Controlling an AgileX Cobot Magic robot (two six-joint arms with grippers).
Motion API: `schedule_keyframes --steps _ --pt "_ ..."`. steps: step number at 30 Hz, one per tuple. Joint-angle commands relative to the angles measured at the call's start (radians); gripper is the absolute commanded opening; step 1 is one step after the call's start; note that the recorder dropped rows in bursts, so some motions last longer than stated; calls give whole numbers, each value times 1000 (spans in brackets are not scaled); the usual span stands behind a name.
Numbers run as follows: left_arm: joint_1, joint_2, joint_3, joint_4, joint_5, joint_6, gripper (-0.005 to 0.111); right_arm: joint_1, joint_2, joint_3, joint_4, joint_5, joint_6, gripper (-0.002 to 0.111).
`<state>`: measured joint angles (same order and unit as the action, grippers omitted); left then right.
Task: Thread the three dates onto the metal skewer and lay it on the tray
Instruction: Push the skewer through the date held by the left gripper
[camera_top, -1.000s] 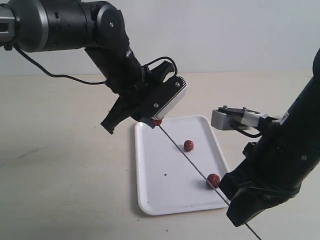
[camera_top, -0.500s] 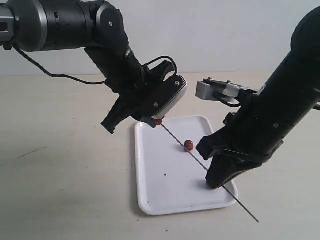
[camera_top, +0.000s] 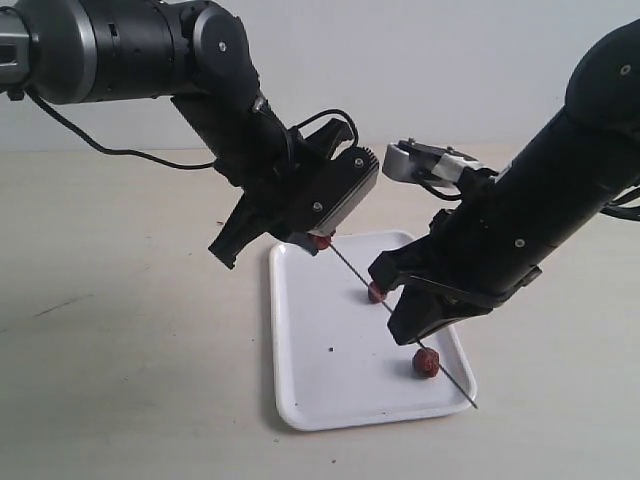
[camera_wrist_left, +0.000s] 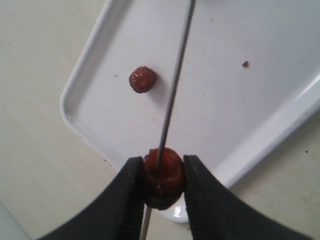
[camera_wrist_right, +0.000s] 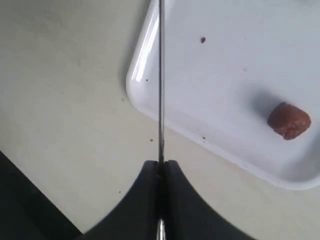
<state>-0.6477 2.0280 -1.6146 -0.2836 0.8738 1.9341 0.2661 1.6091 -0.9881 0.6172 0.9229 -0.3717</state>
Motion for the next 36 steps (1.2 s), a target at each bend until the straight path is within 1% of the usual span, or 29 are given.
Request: schedule_keyframes --steps 1,8,20,36 --pt "-2 -13 2 -15 10 -1 28 1 1 -9 12 -59 -2 0" --pt "-2 -13 2 -16 10 3 28 1 11 -9 64 -117 -2 0" --pt "-2 -13 2 -38 10 2 28 1 46 -138 65 -99 2 0" --pt "-2 -13 2 -53 4 -2 28 1 46 -140 62 -81 2 0"
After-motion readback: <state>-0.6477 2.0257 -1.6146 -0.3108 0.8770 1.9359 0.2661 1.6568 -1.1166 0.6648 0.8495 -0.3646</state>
